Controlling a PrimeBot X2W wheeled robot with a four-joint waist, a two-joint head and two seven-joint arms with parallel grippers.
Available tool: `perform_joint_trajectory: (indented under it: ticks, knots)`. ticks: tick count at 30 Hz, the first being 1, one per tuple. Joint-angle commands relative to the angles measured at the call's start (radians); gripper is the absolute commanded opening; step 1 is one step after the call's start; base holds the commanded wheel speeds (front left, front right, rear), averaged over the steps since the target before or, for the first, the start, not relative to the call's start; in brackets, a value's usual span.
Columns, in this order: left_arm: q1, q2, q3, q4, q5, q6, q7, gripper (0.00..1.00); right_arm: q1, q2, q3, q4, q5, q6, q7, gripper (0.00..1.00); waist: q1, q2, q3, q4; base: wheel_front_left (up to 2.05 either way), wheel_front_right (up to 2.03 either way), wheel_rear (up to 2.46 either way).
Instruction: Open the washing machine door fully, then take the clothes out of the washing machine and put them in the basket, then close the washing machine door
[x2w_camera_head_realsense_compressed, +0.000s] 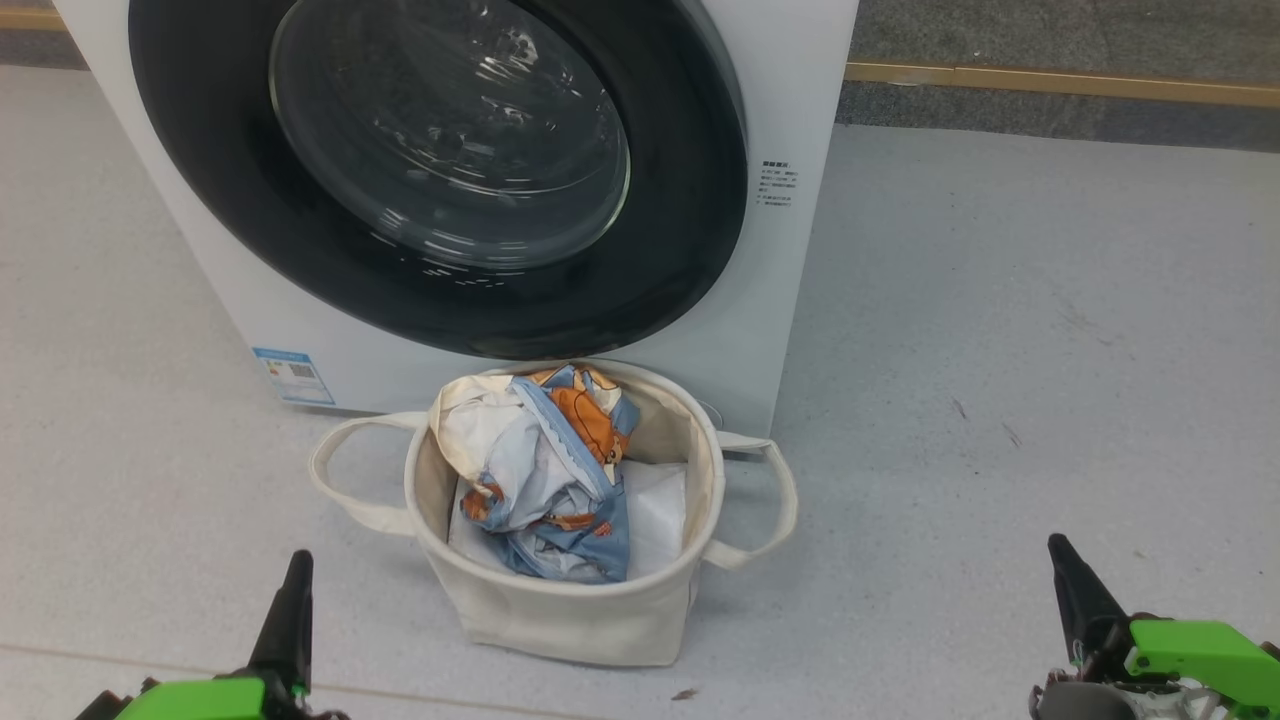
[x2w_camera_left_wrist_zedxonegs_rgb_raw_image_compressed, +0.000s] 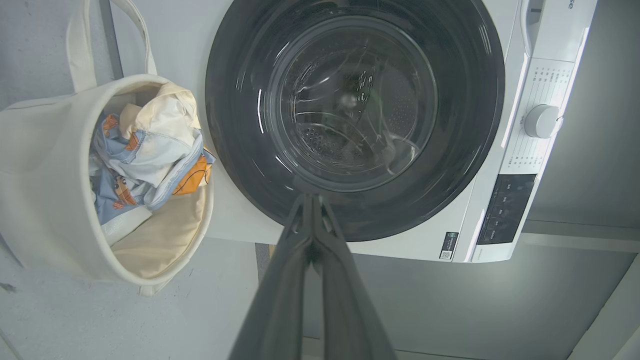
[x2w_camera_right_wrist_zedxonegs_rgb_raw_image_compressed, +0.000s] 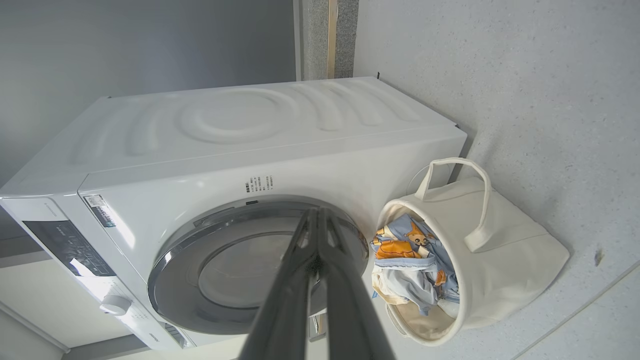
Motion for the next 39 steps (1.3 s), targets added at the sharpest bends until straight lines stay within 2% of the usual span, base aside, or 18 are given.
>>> perform_joint_trajectory:
  ticks: [1,39]
  knots:
    - [-0.044,0.004,0.036,-0.026,0.002,-0.007,0.007,0.0,-0.05,-0.011,0.016,-0.03,-0.001,0.0,0.005,0.0,0.0,0.0,0.0,0.0,0.0,0.0,0.0]
    - [-0.044,-0.001,0.042,-0.026,0.007,-0.007,0.012,0.0,-0.05,-0.007,0.011,-0.03,-0.005,0.0,0.009,0.0,0.0,0.0,0.0,0.0,0.0,0.0,0.0]
